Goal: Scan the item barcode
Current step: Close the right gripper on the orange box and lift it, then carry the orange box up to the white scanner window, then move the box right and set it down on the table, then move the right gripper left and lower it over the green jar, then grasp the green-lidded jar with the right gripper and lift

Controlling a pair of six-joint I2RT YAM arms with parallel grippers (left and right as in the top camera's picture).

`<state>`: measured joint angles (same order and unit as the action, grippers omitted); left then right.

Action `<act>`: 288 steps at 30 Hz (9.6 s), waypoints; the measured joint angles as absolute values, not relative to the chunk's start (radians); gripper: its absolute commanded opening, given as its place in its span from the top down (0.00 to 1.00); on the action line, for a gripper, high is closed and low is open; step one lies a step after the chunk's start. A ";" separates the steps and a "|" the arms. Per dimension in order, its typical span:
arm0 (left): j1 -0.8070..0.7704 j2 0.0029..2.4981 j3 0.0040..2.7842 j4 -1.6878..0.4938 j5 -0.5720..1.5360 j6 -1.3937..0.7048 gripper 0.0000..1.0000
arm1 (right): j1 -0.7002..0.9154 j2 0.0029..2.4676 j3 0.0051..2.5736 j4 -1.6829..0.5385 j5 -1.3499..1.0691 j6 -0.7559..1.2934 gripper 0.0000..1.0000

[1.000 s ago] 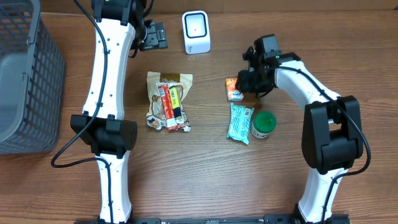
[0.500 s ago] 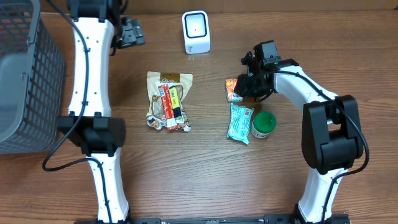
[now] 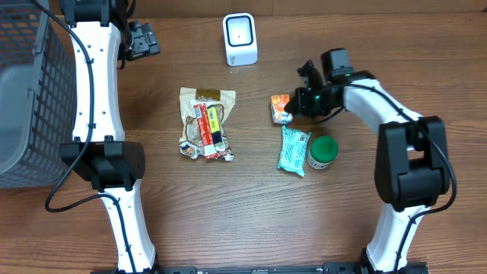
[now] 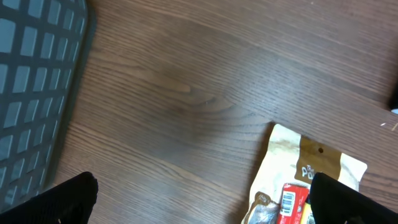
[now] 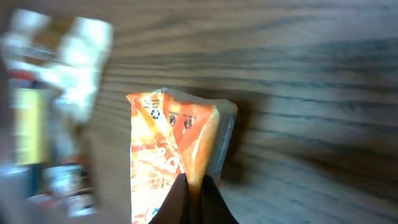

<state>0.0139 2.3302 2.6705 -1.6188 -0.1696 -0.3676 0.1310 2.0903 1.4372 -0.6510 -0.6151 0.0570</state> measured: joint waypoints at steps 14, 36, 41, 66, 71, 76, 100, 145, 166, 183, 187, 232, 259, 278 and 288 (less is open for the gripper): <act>0.014 2.331 2.630 -1.620 -0.111 -0.368 0.00 | -0.029 2.090 1.446 -0.609 -1.378 0.059 0.96; 0.014 2.331 2.629 -1.627 -0.062 -0.368 0.00 | 0.125 2.065 1.453 -0.600 -1.536 0.183 0.96; 0.014 2.331 2.628 -1.626 -0.060 -0.368 0.00 | 0.126 1.979 1.453 -0.592 -1.536 0.187 0.96; 0.014 2.331 2.626 -1.624 -0.060 -0.368 0.00 | 0.126 1.837 1.459 -0.592 -1.536 0.210 0.96; 0.014 2.331 2.626 -1.624 -0.060 -0.368 0.00 | 0.126 1.835 1.459 -0.580 -1.536 0.210 0.96; 0.014 2.331 2.626 -1.624 -0.060 -0.368 0.00 | 0.126 1.835 1.459 -0.505 -1.522 0.210 0.96; 0.013 2.331 2.626 -1.623 -0.059 -0.368 0.00 | 0.180 1.833 1.882 -0.606 -0.567 0.258 0.97; 0.013 2.331 2.626 -1.623 -0.059 -0.368 0.00 | 0.478 2.350 1.935 -0.027 0.226 -0.972 0.96; 0.013 2.331 2.626 -1.623 -0.060 -0.368 0.00 | 0.476 2.362 1.935 -0.045 0.370 -0.766 0.96; 0.013 2.331 2.626 -1.623 -0.059 -0.371 0.00 | 0.289 2.028 1.945 -1.007 0.392 -0.268 0.96; 0.013 2.331 2.626 -1.623 -0.059 -0.371 0.00 | 0.188 2.038 1.938 -1.240 0.380 -0.222 0.83; 0.013 2.331 2.626 -1.624 -0.059 -0.371 0.00 | 0.157 2.038 1.800 -1.590 -0.102 0.409 0.00; 0.013 2.331 2.626 -1.623 -0.059 -0.371 0.00 | 0.214 2.038 1.550 -1.416 -0.097 0.464 0.36; 0.013 2.331 2.626 -1.623 -0.059 -0.371 0.00 | 0.214 2.008 1.558 -1.052 -0.011 0.466 0.50; 0.013 2.331 2.626 -1.623 -0.059 -0.371 0.00 | 0.214 2.020 1.557 -0.834 0.102 0.196 0.49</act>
<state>0.0128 2.3306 2.6259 -1.6234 -0.0593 -0.3714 0.2138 2.0201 1.5574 -0.8341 0.1024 0.1963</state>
